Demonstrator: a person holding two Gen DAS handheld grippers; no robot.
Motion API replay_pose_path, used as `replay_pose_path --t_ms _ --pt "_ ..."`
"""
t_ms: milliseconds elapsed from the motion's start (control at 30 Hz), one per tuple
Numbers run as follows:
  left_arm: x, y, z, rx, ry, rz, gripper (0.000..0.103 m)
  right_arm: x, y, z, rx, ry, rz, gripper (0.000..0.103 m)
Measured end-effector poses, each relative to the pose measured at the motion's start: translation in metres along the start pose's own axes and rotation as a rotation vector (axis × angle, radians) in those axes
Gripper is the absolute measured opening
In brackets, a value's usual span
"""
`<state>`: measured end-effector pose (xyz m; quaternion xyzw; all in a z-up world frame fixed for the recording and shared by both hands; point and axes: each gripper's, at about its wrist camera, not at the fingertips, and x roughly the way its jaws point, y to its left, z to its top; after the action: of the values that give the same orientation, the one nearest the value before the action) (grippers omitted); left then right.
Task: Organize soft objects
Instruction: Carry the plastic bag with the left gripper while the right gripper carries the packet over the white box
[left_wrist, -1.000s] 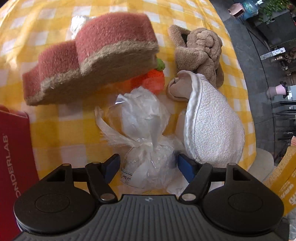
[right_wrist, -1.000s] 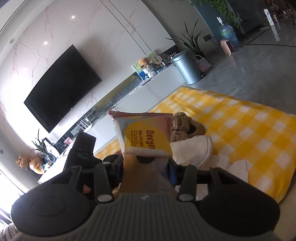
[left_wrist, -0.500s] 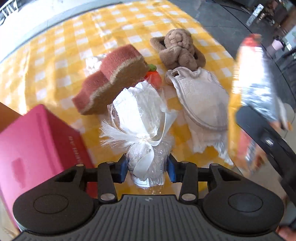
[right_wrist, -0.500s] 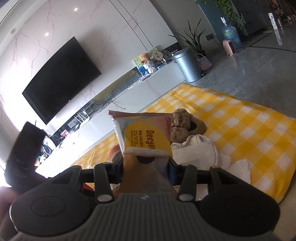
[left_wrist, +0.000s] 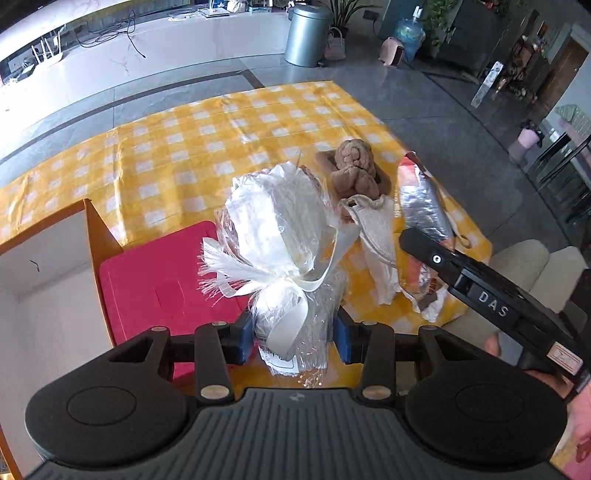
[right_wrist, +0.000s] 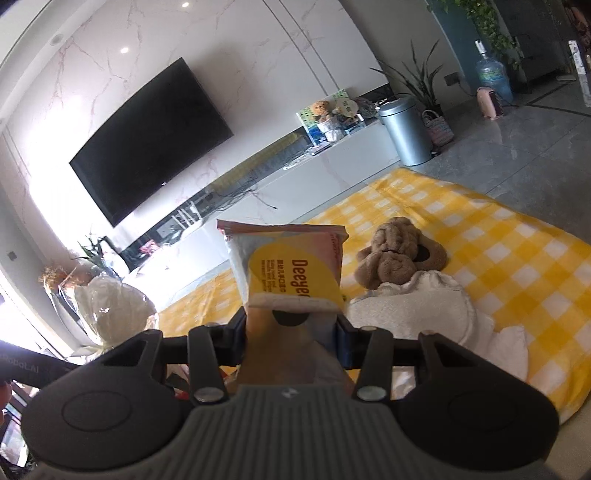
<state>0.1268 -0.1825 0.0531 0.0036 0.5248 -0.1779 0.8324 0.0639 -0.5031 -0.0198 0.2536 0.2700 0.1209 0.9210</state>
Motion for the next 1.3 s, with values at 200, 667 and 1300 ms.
replay_pose_path --t_ms 200,667,1300 --pt "-0.03 0.012 -0.025 0.024 -0.1 -0.01 0.048 -0.003 0.009 0.002 0.014 -0.02 0.093 0.046" --pt "-0.098 0.113 -0.09 -0.171 -0.334 -0.035 0.049 0.007 0.075 -0.005 -0.087 0.04 0.323 0.046" --pt "-0.104 0.218 -0.149 -0.367 -0.471 -0.062 0.049 0.068 0.208 -0.078 -0.253 0.39 0.544 0.046"
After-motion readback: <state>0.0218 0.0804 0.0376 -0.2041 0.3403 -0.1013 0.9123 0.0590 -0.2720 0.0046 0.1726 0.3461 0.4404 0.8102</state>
